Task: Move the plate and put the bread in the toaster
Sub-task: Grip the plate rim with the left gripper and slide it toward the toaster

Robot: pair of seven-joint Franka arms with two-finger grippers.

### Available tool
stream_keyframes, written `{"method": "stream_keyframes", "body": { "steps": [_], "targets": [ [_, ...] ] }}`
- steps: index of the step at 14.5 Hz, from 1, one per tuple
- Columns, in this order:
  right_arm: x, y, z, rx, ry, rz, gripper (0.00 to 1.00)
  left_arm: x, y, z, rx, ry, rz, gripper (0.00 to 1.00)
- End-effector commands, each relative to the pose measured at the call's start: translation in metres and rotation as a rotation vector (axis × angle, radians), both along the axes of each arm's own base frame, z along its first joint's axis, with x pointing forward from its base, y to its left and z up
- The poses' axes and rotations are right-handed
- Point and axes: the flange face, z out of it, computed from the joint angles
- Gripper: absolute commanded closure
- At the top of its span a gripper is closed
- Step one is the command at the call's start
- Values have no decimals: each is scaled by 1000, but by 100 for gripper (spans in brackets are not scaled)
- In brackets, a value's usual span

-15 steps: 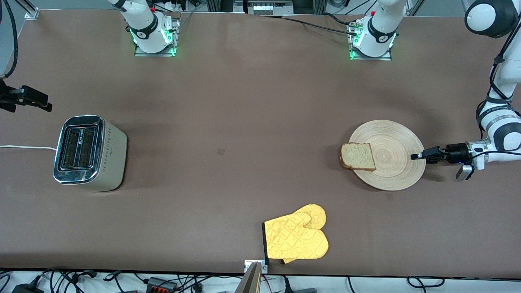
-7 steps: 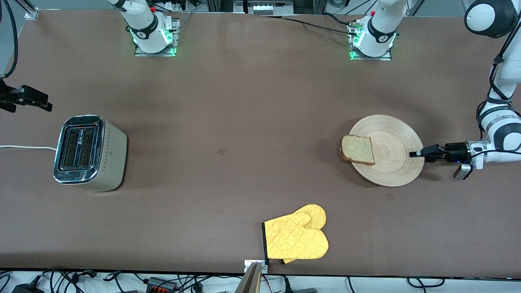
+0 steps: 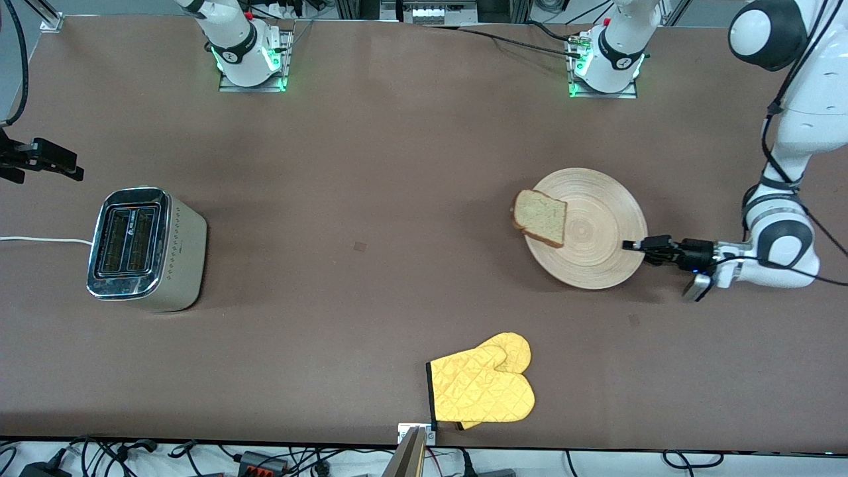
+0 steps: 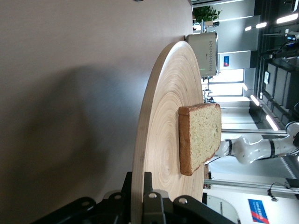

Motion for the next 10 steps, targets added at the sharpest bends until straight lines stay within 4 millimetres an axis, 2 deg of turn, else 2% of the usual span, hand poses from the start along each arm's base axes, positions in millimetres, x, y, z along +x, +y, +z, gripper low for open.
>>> {"method": "stream_keyframes", "body": {
  "steps": [1, 3, 5, 6, 9, 10],
  "targets": [
    [-1, -2, 3, 20, 2, 15, 0, 13, -67, 8, -44, 20, 17, 99],
    [0, -1, 2, 19, 4, 17, 0, 16, -135, 5, -109, 25, 52, 99],
    [1, -1, -2, 12, 14, 22, 0, 19, -195, 1, -84, 5, 121, 99],
    [2, 1, -3, 15, 15, 25, 0, 20, -220, 2, -75, -11, 136, 99],
    [1, 0, -5, 17, 24, 25, 0, 6, -282, -1, -47, -6, 216, 99],
    [2, 1, -11, 19, 42, 26, 0, 0, -308, 0, -23, -10, 228, 99]
  ]
}}
